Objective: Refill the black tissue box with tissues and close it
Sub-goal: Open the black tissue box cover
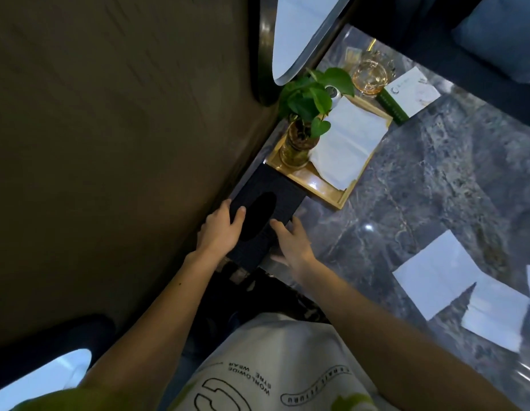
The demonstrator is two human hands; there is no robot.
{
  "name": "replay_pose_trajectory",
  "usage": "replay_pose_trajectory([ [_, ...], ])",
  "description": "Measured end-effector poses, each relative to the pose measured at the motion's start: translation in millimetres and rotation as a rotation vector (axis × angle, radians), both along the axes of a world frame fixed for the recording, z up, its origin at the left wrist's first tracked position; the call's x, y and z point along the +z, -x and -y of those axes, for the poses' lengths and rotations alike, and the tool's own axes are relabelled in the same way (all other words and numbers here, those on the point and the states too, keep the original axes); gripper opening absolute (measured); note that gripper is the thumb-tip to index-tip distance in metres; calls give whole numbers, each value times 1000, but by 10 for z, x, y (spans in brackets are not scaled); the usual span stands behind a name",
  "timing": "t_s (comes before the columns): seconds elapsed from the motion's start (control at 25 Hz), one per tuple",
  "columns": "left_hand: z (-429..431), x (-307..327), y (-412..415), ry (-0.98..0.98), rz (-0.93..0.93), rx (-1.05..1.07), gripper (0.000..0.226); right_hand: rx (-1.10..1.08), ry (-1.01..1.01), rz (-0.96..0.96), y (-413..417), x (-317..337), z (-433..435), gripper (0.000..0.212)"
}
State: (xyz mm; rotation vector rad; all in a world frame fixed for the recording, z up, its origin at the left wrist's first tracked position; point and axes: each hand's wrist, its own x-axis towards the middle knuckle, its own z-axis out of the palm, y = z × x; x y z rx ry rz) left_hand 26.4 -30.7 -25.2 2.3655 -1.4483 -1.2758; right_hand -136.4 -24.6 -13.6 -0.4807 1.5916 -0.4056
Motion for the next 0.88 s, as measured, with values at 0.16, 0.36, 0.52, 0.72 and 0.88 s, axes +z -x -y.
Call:
replay_pose_trajectory([
  [0.16, 62, 21, -10, -61, -103, 68, 61, -108, -10, 98, -45, 62, 29, 36],
  [0.36, -22, 142, -45, -94, -163, 100, 34, -87, 2, 113, 59, 156, -28, 39],
  [0.52, -180, 254, -1, 27, -238, 117, 29, -38, 72, 165, 380, 303, -55, 30],
  [0.72, -119, 442, 631, 38, -504, 382, 29, -44, 233, 140, 1040, 556, -7, 21],
  [0.88, -43, 677, 1381, 22, -695, 283, 30, -134, 246, 204, 1770, 697, -160, 22],
])
